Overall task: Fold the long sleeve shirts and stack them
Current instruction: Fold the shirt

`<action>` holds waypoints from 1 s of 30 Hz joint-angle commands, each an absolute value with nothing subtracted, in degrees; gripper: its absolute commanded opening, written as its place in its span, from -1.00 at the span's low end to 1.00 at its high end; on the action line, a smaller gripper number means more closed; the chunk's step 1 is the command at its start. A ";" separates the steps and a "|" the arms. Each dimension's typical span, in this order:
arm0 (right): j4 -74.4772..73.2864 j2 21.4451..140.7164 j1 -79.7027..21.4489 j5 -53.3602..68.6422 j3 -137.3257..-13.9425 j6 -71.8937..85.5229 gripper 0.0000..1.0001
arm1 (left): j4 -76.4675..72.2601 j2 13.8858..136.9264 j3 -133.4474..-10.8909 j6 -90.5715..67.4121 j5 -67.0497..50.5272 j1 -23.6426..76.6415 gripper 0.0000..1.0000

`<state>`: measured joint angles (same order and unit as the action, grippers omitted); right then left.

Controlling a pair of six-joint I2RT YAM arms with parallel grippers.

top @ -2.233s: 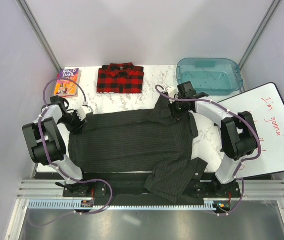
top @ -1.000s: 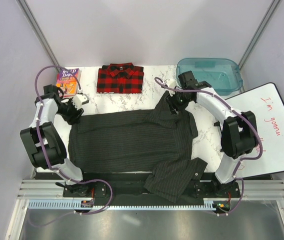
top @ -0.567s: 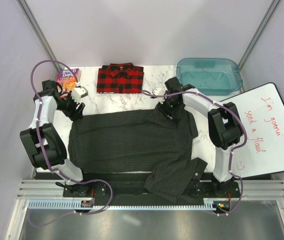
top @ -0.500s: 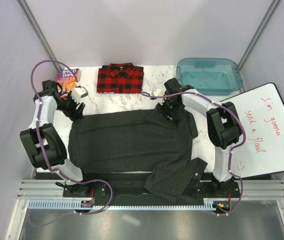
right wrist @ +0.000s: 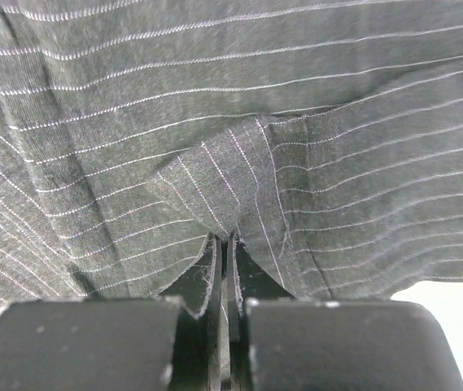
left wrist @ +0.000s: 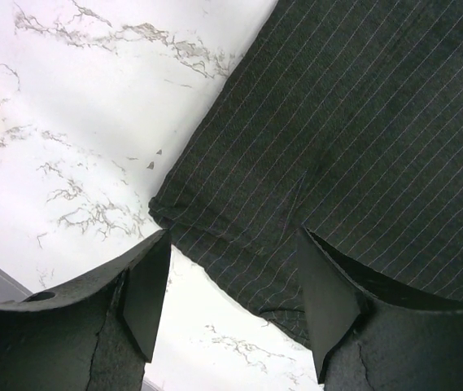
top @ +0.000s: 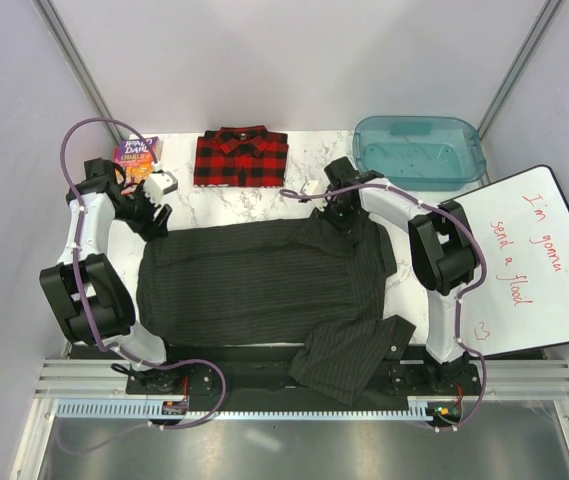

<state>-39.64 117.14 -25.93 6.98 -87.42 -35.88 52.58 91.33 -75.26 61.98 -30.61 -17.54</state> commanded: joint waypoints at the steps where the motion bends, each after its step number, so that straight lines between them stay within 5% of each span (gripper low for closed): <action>1: -41.57 110.58 -26.02 7.56 -93.86 -35.60 -1.00 | 53.35 89.38 -77.87 58.98 -33.92 -17.49 0.39; 7: -45.09 106.80 -24.09 13.17 -106.33 -28.85 -1.00 | 53.44 89.12 -83.40 53.36 -38.75 -17.49 0.43; 8: -45.70 106.53 -23.21 15.27 -107.91 -27.44 -1.00 | 53.44 88.69 -85.58 51.70 -40.85 -17.49 0.51; 10: -45.70 104.78 -22.68 22.36 -110.56 -24.62 -1.00 | 53.35 87.37 -87.18 50.98 -46.02 -17.23 0.98; 17: -45.27 101.60 -24.08 38.29 -111.62 -19.96 -1.00 | 51.77 81.48 -91.49 48.96 -61.24 -13.81 0.99; 30: -46.84 100.20 -26.54 48.95 -108.46 -18.81 -1.00 | 13.21 67.67 -66.27 59.41 -49.58 18.35 0.99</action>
<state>-45.78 101.86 -25.71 43.46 -109.71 -18.81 28.03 67.42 -69.95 52.64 -52.51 13.34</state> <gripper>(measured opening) 0.018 0.993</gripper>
